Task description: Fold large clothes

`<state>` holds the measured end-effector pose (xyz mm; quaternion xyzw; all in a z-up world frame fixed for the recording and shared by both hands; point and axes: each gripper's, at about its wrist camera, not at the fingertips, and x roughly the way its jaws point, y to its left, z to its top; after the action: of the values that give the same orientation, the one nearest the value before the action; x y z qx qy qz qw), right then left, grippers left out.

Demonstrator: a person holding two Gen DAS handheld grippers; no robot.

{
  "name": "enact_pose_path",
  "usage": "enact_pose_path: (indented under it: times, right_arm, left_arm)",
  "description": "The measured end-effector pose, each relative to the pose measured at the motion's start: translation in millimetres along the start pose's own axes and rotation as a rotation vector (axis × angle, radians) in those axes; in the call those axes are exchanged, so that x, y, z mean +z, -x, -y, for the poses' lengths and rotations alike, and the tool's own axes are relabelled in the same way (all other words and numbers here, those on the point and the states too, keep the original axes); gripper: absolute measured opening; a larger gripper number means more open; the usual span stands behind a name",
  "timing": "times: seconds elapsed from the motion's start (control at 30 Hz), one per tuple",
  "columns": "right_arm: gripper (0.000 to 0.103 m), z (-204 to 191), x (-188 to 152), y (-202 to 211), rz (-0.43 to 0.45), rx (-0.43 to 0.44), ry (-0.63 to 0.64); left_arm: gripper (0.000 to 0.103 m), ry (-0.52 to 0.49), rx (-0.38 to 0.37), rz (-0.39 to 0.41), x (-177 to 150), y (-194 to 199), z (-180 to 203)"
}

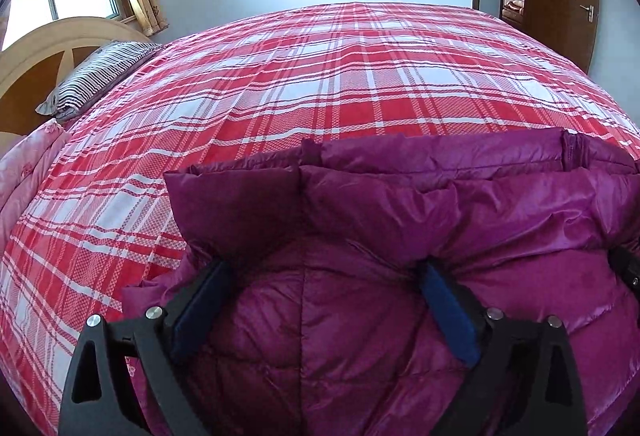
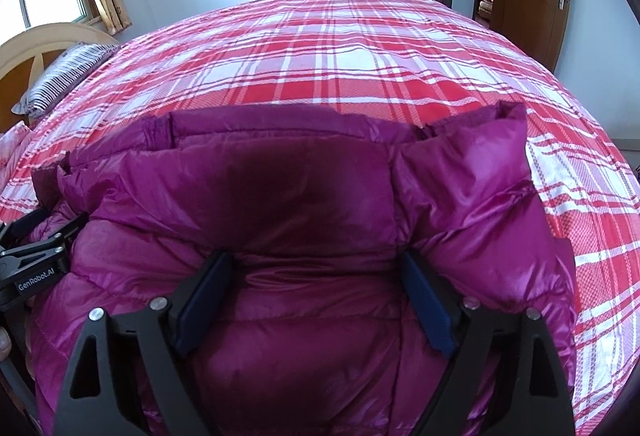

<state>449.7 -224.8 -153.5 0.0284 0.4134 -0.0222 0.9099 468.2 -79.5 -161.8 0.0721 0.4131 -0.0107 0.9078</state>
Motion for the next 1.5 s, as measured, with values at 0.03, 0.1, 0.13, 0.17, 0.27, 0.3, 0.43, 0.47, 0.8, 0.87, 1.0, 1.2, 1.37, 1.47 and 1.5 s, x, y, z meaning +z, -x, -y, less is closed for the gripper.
enact_pose_path:
  times: [0.03,0.1,0.13,0.17,0.27,0.3,0.43,0.47,0.8,0.87,1.0,1.2,1.37,1.47,1.5]
  right_arm:
    - [0.089,-1,0,-1,-0.001,-0.005,0.002]
    - [0.089,-1,0,-1,-0.001,-0.012,0.006]
    - [0.089,-2,0,-1,-0.002,-0.015,0.008]
    - [0.089,-2,0,-1,-0.002,-0.018,0.009]
    - [0.089,-4,0,-2,-0.005,-0.033,0.018]
    - [0.090,-5,0,-3,-0.006,-0.037,0.020]
    - [0.090,-5,0,-4,-0.011,-0.048,0.026]
    - [0.091,-6,0,-4,-0.012,-0.051,0.029]
    - [0.081,-9,8,17,-0.020,-0.089,0.010]
    - [0.081,-11,13,47,0.081,-0.069,-0.059]
    - [0.078,-38,28,56,0.147,-0.025,-0.052]
    - [0.070,-37,33,10,0.083,-0.108,-0.100]
    - [0.072,-28,23,-1,0.067,-0.118,-0.142]
    - [0.074,-24,21,-1,0.073,-0.101,-0.163]
    - [0.074,-22,21,-3,0.071,-0.096,-0.169]
  left_arm:
    - [0.097,0.001,0.000,0.000,0,0,-1]
    - [0.097,0.001,0.000,0.000,0,0,-1]
    - [0.097,0.001,0.000,0.000,0,0,-1]
    - [0.097,0.001,0.000,0.000,0,0,-1]
    - [0.097,0.002,-0.002,-0.001,0,0,-1]
    - [0.097,0.003,-0.002,-0.002,0,-1,-2]
    - [0.097,0.003,-0.002,-0.003,0,-1,-1]
    - [0.097,0.003,-0.001,-0.003,0,-1,-1]
    - [0.098,0.008,-0.005,0.000,0,-2,-3]
    - [0.098,0.008,-0.002,0.000,-1,-2,-3]
    - [0.098,0.026,0.016,-0.005,3,5,-5]
    - [0.098,0.081,-0.033,0.092,28,65,9]
    - [0.098,-0.007,0.116,0.020,26,25,50]
    - [0.098,0.020,0.126,-0.001,22,9,48]
    - [0.098,0.025,0.130,0.007,21,9,48]
